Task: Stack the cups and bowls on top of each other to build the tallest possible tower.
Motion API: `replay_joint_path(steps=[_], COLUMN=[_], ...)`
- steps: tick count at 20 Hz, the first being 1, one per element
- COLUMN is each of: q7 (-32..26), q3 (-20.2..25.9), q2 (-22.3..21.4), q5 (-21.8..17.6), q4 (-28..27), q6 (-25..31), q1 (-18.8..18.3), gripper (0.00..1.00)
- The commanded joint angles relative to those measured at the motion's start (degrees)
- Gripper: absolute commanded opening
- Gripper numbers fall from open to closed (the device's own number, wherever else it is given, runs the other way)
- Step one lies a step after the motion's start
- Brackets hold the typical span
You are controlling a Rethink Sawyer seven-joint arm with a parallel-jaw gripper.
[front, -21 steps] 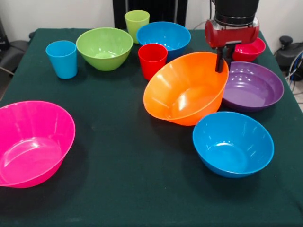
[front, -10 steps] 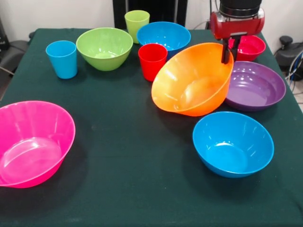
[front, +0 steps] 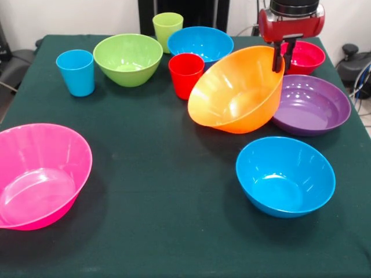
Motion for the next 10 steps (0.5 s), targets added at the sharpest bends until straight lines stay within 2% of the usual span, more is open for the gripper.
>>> replay_joint_path(steps=[1, 10], q7=[0.2, -0.6], q3=[4.1, 8.6], q2=[0.6, 1.5], q5=[1.6, 5.5], q4=[2.4, 3.7], q6=[4.7, 5.3], q1=[-0.7, -3.5], gripper=[0.00, 0.00])
